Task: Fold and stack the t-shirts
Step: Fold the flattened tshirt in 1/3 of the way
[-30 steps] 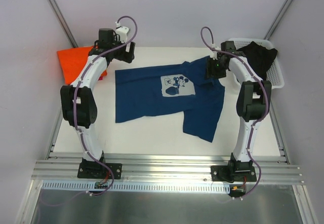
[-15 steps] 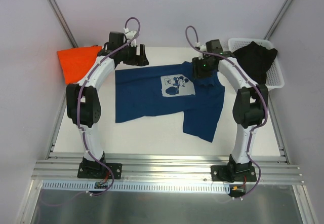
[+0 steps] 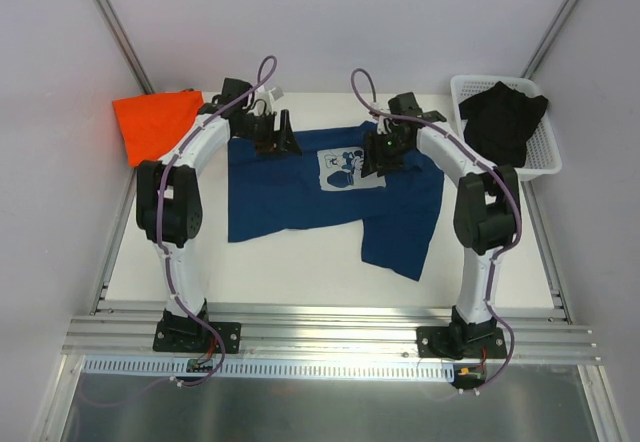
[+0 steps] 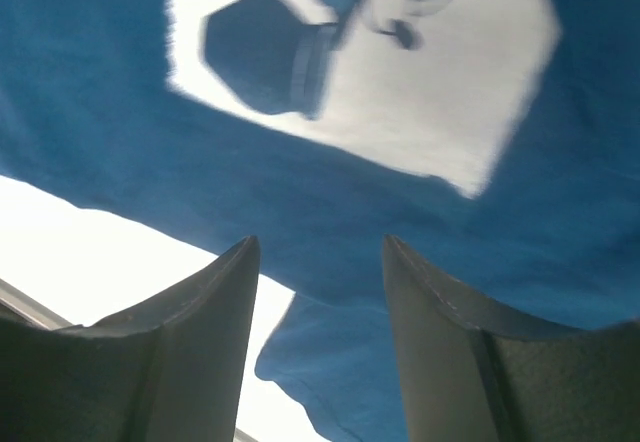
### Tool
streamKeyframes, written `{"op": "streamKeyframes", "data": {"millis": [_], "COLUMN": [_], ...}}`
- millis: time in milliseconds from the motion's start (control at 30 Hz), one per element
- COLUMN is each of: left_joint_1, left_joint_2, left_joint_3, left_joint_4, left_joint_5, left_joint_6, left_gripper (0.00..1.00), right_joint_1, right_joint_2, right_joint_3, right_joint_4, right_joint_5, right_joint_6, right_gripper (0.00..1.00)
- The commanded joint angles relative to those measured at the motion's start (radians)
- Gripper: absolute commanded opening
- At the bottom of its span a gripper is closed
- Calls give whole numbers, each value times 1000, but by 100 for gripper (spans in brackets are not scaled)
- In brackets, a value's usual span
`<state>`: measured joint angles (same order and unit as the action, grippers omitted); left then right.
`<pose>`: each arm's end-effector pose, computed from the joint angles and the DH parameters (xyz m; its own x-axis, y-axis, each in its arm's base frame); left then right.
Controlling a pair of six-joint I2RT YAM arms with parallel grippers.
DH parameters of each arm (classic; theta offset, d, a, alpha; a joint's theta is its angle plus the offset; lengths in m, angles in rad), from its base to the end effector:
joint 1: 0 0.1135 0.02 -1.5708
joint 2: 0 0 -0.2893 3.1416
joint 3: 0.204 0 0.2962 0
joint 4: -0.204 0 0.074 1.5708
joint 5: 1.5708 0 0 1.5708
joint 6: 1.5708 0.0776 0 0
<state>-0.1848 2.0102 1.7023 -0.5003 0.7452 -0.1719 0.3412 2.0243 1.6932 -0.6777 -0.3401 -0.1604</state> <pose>0.5095 -0.1488 0.2499 -0.8021 0.0221 -0.5968 0.4652 0.6497 -0.6013 0.4804 0.1980 0.2115 -0.7100 -0.4119 -0.5711 -0.6041 0.7730 0.1935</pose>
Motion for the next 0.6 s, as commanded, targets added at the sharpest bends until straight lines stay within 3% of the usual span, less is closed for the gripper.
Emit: {"op": "streamKeyframes", "data": {"millis": [0,133,333,567], "left_joint_1": [15,21,42,85], "left_joint_2": [-28,5,79,177], "left_joint_3": [-35,-7,40,126], "left_joint_4": [-121,-164,-231,-297], "left_joint_5": [88,114,118,163], "left_joint_6": [6,21,55,61], "left_gripper": [68,61,61,61], "right_joint_1": [-70,-171,-251,-266], "right_joint_2": [-47,-3,134,195], "right_joint_3": [-12,44,213,178], "right_joint_4": [15,27,29,49], "right_joint_5": [-27,-13,-23,-76], "right_joint_6": [48,74,107,151], "right_gripper": [56,56,57,57]}}
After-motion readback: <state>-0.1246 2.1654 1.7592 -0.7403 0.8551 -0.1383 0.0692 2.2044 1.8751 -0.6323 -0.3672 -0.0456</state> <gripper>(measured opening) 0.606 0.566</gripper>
